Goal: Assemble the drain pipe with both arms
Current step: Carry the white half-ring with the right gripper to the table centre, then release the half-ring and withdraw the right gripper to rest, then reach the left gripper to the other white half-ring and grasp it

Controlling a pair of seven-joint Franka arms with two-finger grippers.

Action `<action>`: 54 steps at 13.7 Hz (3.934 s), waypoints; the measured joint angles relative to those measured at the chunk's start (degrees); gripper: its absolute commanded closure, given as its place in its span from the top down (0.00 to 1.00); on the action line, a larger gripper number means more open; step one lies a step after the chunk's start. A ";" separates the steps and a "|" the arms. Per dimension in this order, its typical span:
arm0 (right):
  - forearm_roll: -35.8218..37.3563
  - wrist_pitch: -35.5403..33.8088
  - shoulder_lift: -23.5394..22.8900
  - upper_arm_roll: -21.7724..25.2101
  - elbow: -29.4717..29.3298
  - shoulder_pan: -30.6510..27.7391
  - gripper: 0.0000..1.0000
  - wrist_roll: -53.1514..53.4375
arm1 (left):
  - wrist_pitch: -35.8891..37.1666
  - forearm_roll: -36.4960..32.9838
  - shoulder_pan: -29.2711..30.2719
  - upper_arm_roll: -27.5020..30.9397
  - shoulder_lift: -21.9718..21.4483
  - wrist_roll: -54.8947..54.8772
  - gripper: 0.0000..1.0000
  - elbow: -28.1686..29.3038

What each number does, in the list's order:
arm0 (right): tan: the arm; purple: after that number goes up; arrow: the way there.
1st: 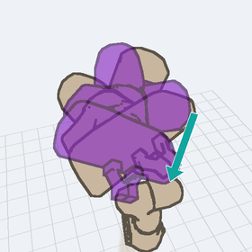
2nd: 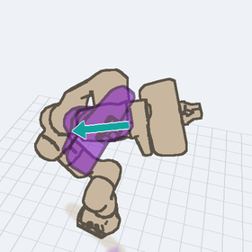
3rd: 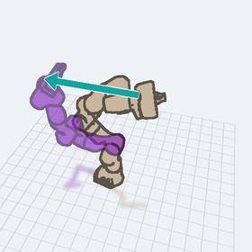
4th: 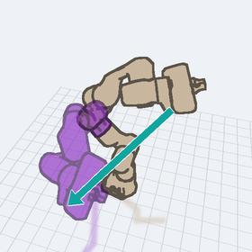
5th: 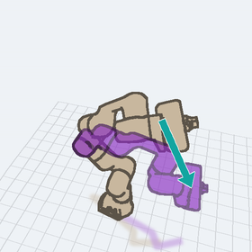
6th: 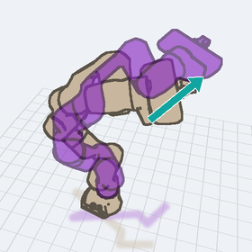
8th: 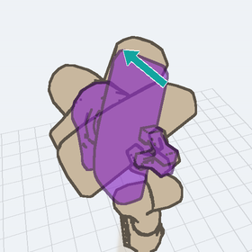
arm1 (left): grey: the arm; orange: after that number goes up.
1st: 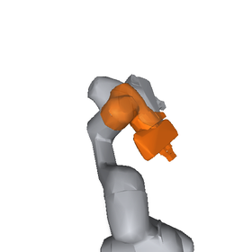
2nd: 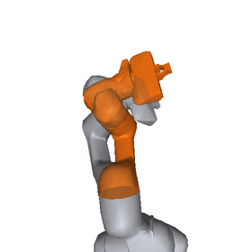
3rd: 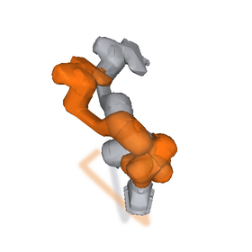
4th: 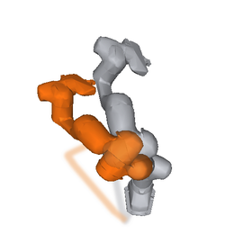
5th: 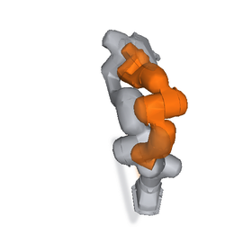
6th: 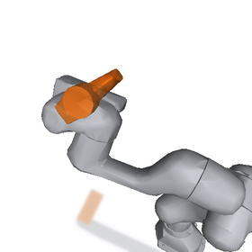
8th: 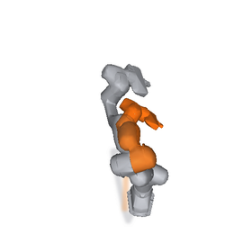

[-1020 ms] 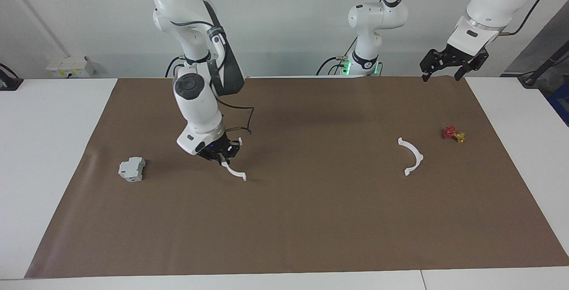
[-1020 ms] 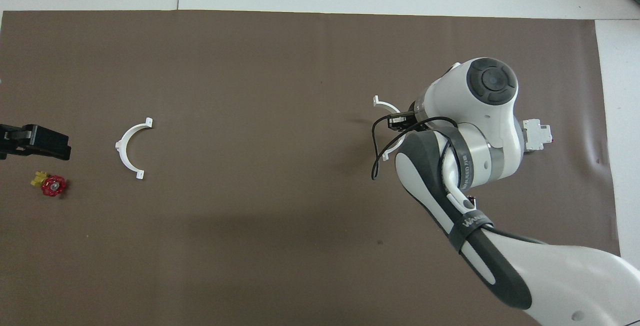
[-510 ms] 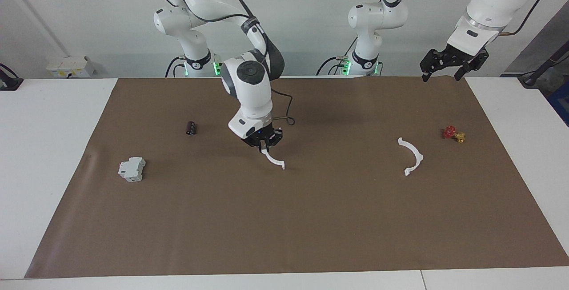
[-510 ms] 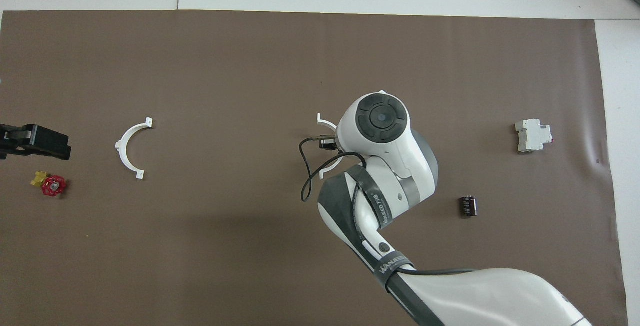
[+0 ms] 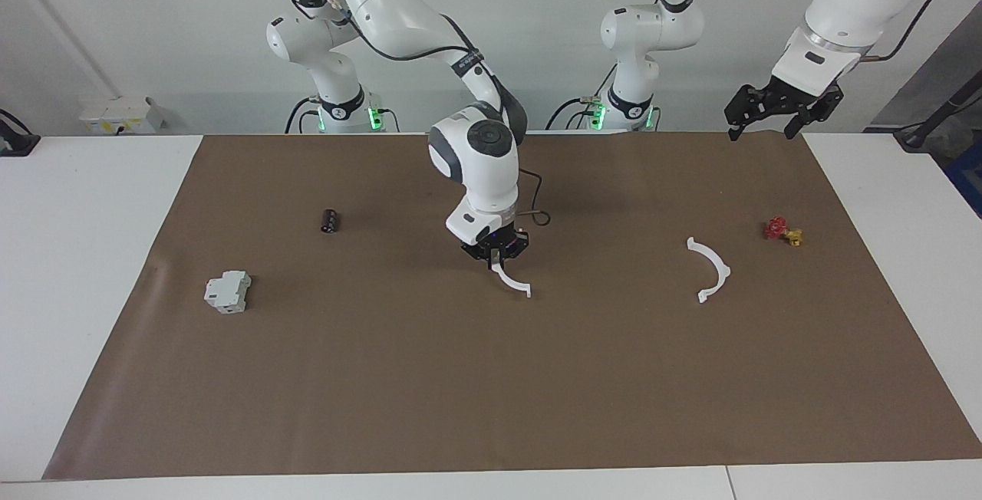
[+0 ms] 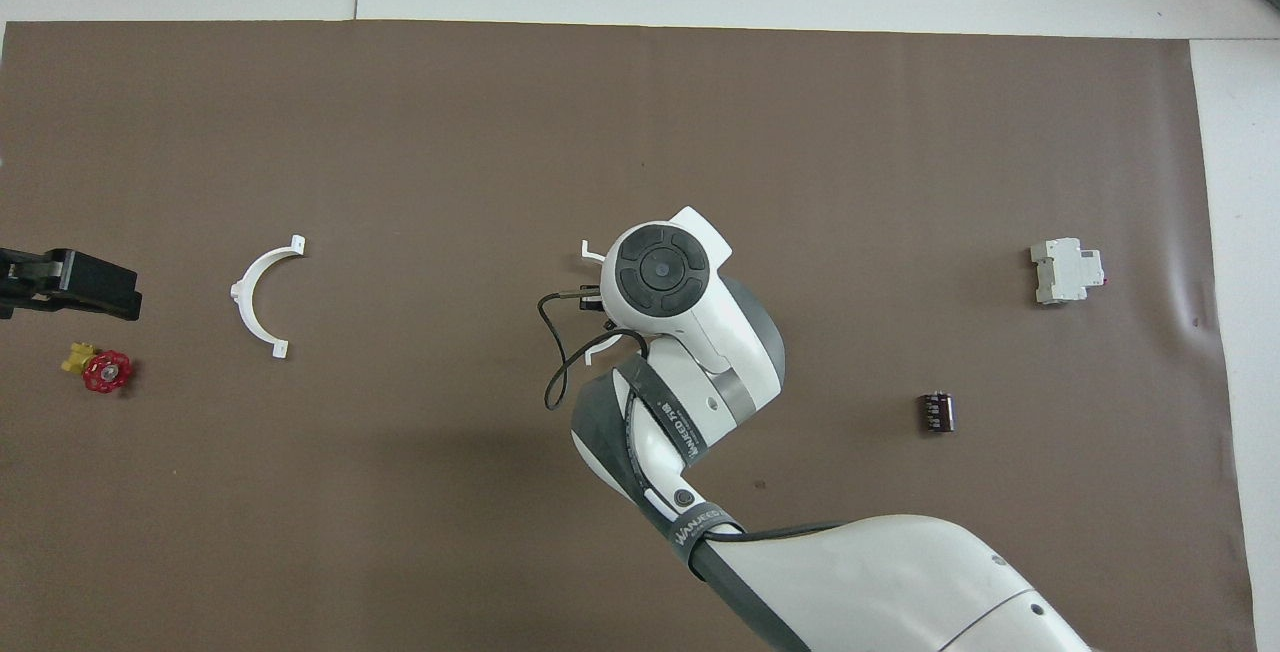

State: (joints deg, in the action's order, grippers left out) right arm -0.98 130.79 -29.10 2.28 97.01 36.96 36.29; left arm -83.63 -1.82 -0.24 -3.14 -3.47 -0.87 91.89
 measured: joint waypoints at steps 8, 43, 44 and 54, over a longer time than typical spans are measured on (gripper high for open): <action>2.22 -0.05 -0.40 0.17 0.43 0.00 0.00 0.00 | 0.00 0.00 0.00 0.00 0.00 0.00 1.00 0.00; 2.97 -31.40 26.44 1.87 -0.24 -34.61 1.00 -31.27 | -38.08 -0.01 2.83 0.02 -7.09 10.51 1.00 29.58; 2.97 -32.39 27.83 1.87 -0.70 -34.86 1.00 -31.28 | -38.45 -0.01 3.16 0.05 -6.89 10.14 1.00 31.01; 2.54 -42.96 31.28 0.88 -4.79 -34.88 1.00 -31.28 | -49.83 -0.01 4.53 0.07 -0.66 15.86 1.00 39.17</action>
State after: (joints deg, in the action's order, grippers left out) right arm 1.56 87.82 2.18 3.15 92.22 2.08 5.01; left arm -133.46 -1.83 4.29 -3.07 -4.13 14.99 131.06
